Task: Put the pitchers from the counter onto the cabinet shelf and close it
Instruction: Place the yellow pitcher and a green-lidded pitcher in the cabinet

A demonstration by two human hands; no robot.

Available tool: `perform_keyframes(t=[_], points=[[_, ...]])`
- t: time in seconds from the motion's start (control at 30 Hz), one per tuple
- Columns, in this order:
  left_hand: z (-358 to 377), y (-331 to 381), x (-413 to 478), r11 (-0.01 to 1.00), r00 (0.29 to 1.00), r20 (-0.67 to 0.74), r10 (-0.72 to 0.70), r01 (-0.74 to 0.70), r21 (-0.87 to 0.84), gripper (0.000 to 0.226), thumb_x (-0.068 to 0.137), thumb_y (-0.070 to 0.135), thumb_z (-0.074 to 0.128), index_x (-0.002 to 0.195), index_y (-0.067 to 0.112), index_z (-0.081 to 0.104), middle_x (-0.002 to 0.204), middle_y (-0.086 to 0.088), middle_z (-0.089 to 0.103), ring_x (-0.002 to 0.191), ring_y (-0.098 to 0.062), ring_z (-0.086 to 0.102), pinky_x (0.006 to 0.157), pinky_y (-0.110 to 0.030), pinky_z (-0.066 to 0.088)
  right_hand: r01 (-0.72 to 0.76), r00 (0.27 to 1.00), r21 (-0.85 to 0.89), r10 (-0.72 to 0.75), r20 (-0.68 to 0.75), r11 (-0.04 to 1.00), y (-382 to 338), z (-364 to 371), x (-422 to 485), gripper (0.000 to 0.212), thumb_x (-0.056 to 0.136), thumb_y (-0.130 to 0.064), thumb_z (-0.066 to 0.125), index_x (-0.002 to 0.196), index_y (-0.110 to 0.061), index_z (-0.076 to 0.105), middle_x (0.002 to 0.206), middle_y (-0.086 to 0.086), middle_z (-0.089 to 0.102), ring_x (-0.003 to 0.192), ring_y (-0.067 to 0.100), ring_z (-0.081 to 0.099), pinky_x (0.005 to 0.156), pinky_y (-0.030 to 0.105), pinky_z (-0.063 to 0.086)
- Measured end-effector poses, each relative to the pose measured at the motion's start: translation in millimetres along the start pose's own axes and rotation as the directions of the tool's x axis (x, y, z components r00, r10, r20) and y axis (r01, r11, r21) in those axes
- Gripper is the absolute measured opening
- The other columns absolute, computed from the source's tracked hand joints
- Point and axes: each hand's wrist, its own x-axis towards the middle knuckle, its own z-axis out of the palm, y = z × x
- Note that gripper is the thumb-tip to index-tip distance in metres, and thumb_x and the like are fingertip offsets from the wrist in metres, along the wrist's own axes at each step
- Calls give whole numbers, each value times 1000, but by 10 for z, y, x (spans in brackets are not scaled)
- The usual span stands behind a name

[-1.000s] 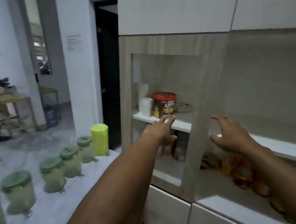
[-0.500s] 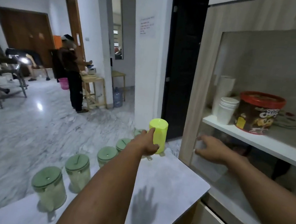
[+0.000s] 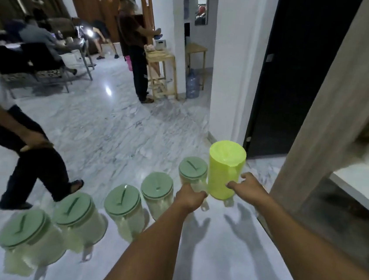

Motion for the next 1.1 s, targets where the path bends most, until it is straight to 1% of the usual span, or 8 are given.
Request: perform_keyframes(t=[0.13,0.23,0.37,0.5,0.67,0.8,0.93,1.1], points=[[284,-10,261,987,994,-34,-104,98,-129,69,64,52,76,120,14,64,113,0,68,113,-27,65,98,-37,52,-3,1000,79,3,-3,997,52,175,476,64,77,-38,74,131,-10,54,128,13,63,116,34,60,96,43,51],[404,-6,380,978,988,-56,-143,133,-159,52,72,44,78,112,13,69,106,0,71,107,-26,67,96,-36,52,-1,1000,131,4,-21,991,94,285,652,42,77,-36,72,111,-13,69,112,11,71,104,34,65,87,37,52],[448,-19,550,969,981,-100,-165,143,-200,20,74,32,68,81,14,69,83,-4,72,85,-27,67,79,-35,55,-8,999,213,19,-49,977,105,340,736,23,80,-29,69,94,-12,73,97,10,74,96,32,67,77,33,50],[359,44,454,943,984,-89,-156,121,-310,20,69,34,57,71,13,59,77,-8,64,77,-28,60,73,-34,48,-6,996,302,32,-83,953,82,229,572,17,82,-27,67,78,-11,73,83,10,76,85,28,69,77,35,51],[69,251,45,901,992,25,-120,119,-417,33,90,41,57,99,10,63,98,-16,71,91,-34,71,67,-34,55,39,987,411,28,-156,911,-9,11,94,22,84,-24,67,70,-11,57,64,8,63,63,27,72,62,30,49],[-113,344,-492,909,990,143,4,56,-413,37,94,38,55,115,8,58,107,-22,72,80,-34,73,63,-34,57,58,971,431,48,-232,901,54,-204,-613,23,85,-23,69,82,-9,51,63,8,53,50,26,61,58,36,55],[-194,337,-1215,930,957,251,148,-48,-365,34,97,35,52,119,9,56,92,-18,70,66,-31,71,74,-42,60,58,948,457,95,-304,888,324,-396,-1607,23,88,-21,69,86,-9,49,65,10,49,48,24,54,50,31,50],[-92,412,-2209,948,867,427,255,-138,-286,40,94,41,56,116,8,61,86,-15,69,64,-29,69,65,-34,58,82,901,465,133,-412,881,719,-789,-3032,23,89,-21,68,88,-9,48,59,8,42,44,21,45,46,26,41]])
